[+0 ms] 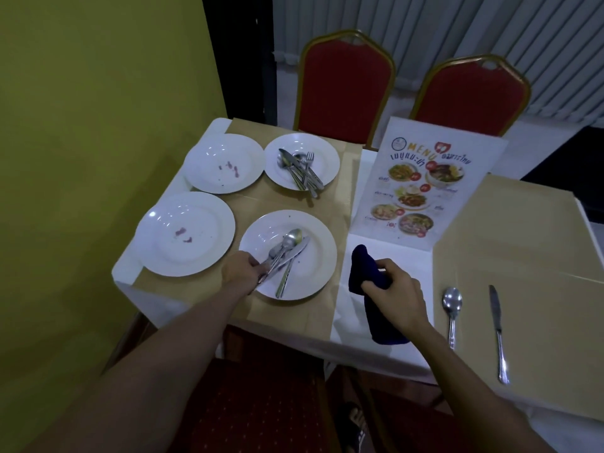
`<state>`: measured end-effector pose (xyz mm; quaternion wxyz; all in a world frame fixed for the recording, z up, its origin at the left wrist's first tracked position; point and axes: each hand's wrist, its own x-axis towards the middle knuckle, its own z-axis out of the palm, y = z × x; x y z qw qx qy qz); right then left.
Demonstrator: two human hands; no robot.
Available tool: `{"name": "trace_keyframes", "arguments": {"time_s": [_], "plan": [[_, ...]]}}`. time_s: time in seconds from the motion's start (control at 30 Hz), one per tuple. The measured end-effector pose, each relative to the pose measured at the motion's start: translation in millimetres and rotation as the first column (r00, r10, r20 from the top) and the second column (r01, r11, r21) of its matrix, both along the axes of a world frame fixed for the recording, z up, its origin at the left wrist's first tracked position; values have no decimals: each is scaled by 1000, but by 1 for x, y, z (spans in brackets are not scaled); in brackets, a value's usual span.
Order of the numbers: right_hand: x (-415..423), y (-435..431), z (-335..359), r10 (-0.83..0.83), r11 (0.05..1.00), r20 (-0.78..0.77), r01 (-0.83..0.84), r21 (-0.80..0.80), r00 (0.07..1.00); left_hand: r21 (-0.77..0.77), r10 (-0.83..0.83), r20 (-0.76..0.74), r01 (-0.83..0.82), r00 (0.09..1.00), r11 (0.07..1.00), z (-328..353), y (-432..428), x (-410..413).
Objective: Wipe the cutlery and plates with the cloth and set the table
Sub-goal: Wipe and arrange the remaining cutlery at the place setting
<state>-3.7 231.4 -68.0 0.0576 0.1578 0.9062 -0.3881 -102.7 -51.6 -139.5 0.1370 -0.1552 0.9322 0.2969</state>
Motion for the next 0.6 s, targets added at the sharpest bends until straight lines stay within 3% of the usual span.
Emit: {"name": "trace_keyframes", "arguments": {"time_s": [0.1,0.17,0.27,0.33,0.4,0.5,0.6], "plan": [[-3,-5,8,68,994,67,-74,84,995,22,53,-42,-52,998,998,17,2,7],[-7,-13,14,91,981,26,-94,168,995,229,73,-22,-66,997,971,35,15,16],[-7,-33,29,189,950,-229,-118,289,955,553,-24,96,-33,995,832,67,50,40],[-5,-40,37,401,853,-305,-230,469,864,596,-125,45,74,991,799,85,75,60],[-15,-33,45,534,736,-230,-313,600,814,612,-101,-18,91,995,786,101,94,77],[-18,-15,58,429,762,-191,-240,601,883,661,-51,-60,78,997,746,121,109,96],[4,-10,62,543,689,-267,-241,683,796,728,-25,-26,36,999,685,135,114,102]]}}
